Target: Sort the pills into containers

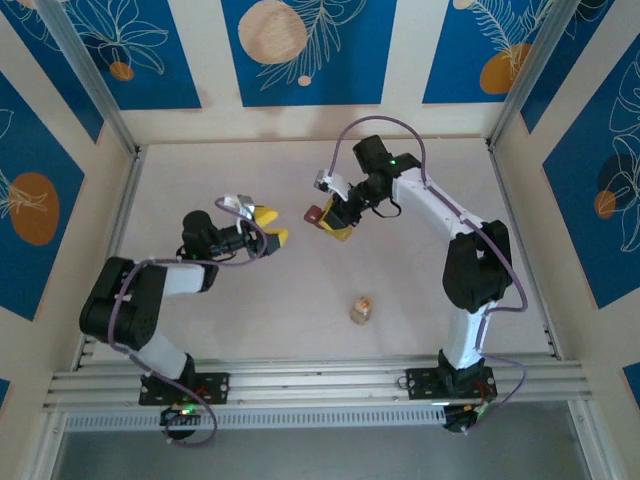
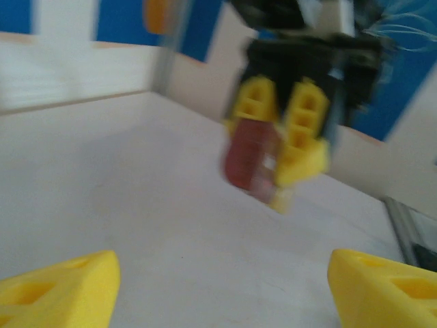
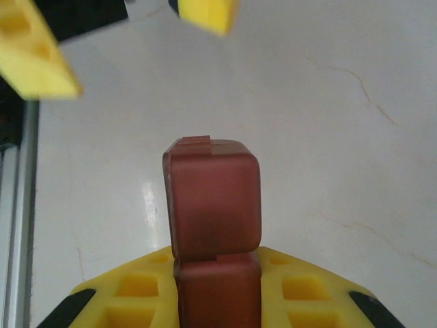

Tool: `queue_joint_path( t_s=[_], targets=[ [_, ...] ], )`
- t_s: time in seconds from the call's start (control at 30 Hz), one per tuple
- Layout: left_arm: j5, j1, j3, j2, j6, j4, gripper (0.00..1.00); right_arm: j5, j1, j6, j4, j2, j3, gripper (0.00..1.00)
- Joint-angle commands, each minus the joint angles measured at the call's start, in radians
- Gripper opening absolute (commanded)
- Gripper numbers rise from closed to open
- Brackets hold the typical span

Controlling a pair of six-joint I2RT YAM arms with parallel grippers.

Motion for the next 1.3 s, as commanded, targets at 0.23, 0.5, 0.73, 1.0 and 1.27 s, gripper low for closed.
queue_joint_path(
  t_s=[0.23,0.5,0.73,1.0,1.27],
  targets=[
    [0.225,-0.041,0.076,0.072,0.031,0.155,0.61,0.019,0.026,-0.14,-0.166,-0.015,0.018,0.2],
    [-0.066,-0.116,0.052,-0.127,0.615,-0.516,0.59,-0.015,0.026,-0.152,-0.181,-0.084,-0.003,0.14],
    [-0.534,-0.262,0.042,-0.243,0.944,-0.634,0.7,-0.02,0.021,-0.139,-0.231,-0.063,0.0,0.08],
    [-0.52,-0.303,-0.05,-0.265,1.142,-0.439,0.74,-0.072,0.02,-0.143,-0.418,0.045,0.117,0.06],
    [-0.552,-0.36,-0.05,-0.281,1.244,-0.413,0.74,-0.085,0.021,-0.132,-0.47,0.086,0.136,0.06]
  ],
)
